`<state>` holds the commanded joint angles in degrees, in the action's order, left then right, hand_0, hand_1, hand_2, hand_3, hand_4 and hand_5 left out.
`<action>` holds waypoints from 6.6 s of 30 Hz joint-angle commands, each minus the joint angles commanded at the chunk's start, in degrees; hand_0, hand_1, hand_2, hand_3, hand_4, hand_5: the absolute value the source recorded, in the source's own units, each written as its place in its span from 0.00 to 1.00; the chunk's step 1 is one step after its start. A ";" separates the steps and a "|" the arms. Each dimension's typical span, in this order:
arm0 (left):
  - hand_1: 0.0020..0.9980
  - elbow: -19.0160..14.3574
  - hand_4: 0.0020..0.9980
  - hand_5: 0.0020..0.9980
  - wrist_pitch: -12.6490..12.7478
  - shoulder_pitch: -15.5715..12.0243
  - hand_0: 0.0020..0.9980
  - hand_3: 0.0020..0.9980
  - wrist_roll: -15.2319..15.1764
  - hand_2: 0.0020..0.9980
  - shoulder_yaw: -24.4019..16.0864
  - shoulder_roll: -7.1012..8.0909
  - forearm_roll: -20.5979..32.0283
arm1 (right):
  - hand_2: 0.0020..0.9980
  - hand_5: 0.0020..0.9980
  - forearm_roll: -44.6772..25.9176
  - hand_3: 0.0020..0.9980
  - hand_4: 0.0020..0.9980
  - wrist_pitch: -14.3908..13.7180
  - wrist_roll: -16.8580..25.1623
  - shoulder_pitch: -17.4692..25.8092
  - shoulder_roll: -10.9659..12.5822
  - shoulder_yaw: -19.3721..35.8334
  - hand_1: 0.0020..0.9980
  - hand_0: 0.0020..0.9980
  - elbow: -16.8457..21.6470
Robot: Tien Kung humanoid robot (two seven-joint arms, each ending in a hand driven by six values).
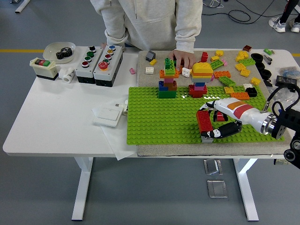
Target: Pick up the brick,pile it on top of brick,press brick,pick up the brick,pile it on top of brick,press brick
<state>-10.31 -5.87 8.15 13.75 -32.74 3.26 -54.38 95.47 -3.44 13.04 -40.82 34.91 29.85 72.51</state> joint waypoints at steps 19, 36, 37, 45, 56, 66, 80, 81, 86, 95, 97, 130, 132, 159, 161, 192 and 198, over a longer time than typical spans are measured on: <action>0.72 0.00 0.54 0.55 -0.02 0.04 0.81 0.54 -0.05 0.60 0.77 0.04 0.71 | 0.50 0.35 4.13 0.49 0.61 0.02 2.65 -0.94 -2.58 -0.71 0.38 0.18 -6.91; 0.71 0.00 0.54 0.55 -0.03 -0.08 0.81 0.54 0.13 0.61 0.52 0.06 0.24 | 0.50 0.33 -0.16 0.49 0.59 1.35 2.10 -0.74 -3.23 -0.75 0.38 0.18 -9.23; 0.71 0.00 0.54 0.55 -0.03 -0.09 0.81 0.54 0.13 0.61 0.51 0.05 0.22 | 0.50 0.33 -0.27 0.49 0.59 1.35 2.10 -0.73 -3.25 -0.75 0.38 0.18 -9.29; 0.71 0.00 0.54 0.55 -0.02 -0.01 0.81 0.54 0.00 0.61 0.92 0.06 0.63 | 0.50 0.32 -0.99 0.49 0.58 1.30 2.04 -0.41 -3.31 -0.32 0.38 0.18 -10.40; 0.71 0.00 0.54 0.55 -0.04 0.10 0.81 0.54 -0.10 0.60 1.24 0.08 1.07 | 0.50 0.31 -2.76 0.49 0.57 2.07 1.88 -0.50 -3.31 -0.55 0.38 0.18 -10.99; 0.71 0.00 0.54 0.55 -0.06 0.19 0.81 0.54 -0.21 0.61 1.85 0.12 1.81 | 0.50 0.30 -6.06 0.49 0.57 3.04 2.71 -1.15 -3.08 -2.09 0.38 0.18 -12.23; 0.71 0.00 0.54 0.55 -0.04 0.27 0.81 0.54 -0.32 0.60 2.38 0.16 2.48 | 0.50 0.29 -9.52 0.49 0.57 3.63 3.97 -1.69 -3.28 -2.98 0.38 0.18 -14.43; 0.71 0.00 0.54 0.55 -0.04 0.26 0.81 0.54 -0.32 0.60 2.40 0.16 2.50 | 0.50 0.29 -9.54 0.49 0.57 3.64 3.99 -1.69 -3.29 -3.00 0.38 0.18 -14.45; 0.71 0.00 0.54 0.55 -0.07 0.30 0.81 0.54 -0.36 0.61 2.69 0.15 2.69 | 0.50 0.29 -10.03 0.49 0.57 3.68 4.49 -1.77 -3.41 -3.69 0.38 0.19 -14.69; 0.71 0.00 0.54 0.55 -0.03 0.34 0.81 0.54 -0.40 0.60 2.92 0.10 2.90 | 0.50 0.28 -10.97 0.50 0.57 3.86 5.01 -1.92 -3.64 -4.49 0.38 0.19 -15.32; 0.71 0.00 0.54 0.55 0.01 0.38 0.81 0.54 -0.47 0.60 3.21 0.12 3.19 | 0.50 0.28 -11.16 0.50 0.57 3.86 5.16 -1.89 -3.70 -4.53 0.38 0.19 -15.60; 0.72 0.00 0.54 0.55 0.17 0.17 0.82 0.54 -0.71 0.60 4.58 0.03 4.41 | 0.50 0.27 -11.52 0.50 0.57 3.25 5.67 -1.34 -4.26 -4.19 0.39 0.19 -17.16; 0.72 0.00 0.54 0.55 0.17 0.20 0.82 0.54 -0.73 0.60 4.68 0.04 4.50 | 0.50 0.27 -11.51 0.50 0.57 3.28 5.63 -1.42 -4.24 -4.16 0.39 0.19 -17.17; 0.71 0.00 0.54 0.55 0.22 0.31 0.81 0.54 -0.81 0.60 4.68 0.12 4.92 | 0.77 0.46 -10.07 0.84 1.00 7.30 3.80 -1.05 -3.62 -1.60 0.64 0.53 -17.42; 0.71 0.00 0.54 0.55 0.22 0.29 0.81 0.54 -0.76 0.60 4.39 0.14 4.70 | 0.77 0.46 -9.98 0.84 1.00 7.27 3.82 -0.95 -3.47 -1.07 0.64 0.53 -17.38; 0.71 0.00 0.54 0.55 -0.23 -0.30 0.82 0.54 -0.09 0.60 2.58 0.33 2.66 | 0.86 0.42 -3.29 0.94 1.00 6.41 1.66 5.51 3.14 11.02 0.75 0.74 -5.95; 0.72 0.00 0.54 0.55 -0.18 -0.63 0.82 0.54 0.06 0.60 1.94 0.28 1.94 | 0.78 0.29 -4.73 0.78 0.78 -6.05 4.84 9.44 4.89 13.39 0.68 0.67 2.20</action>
<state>-10.31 -6.05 7.51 13.81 -30.80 3.54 -52.43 90.74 -9.49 17.88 -31.38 39.80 43.24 74.71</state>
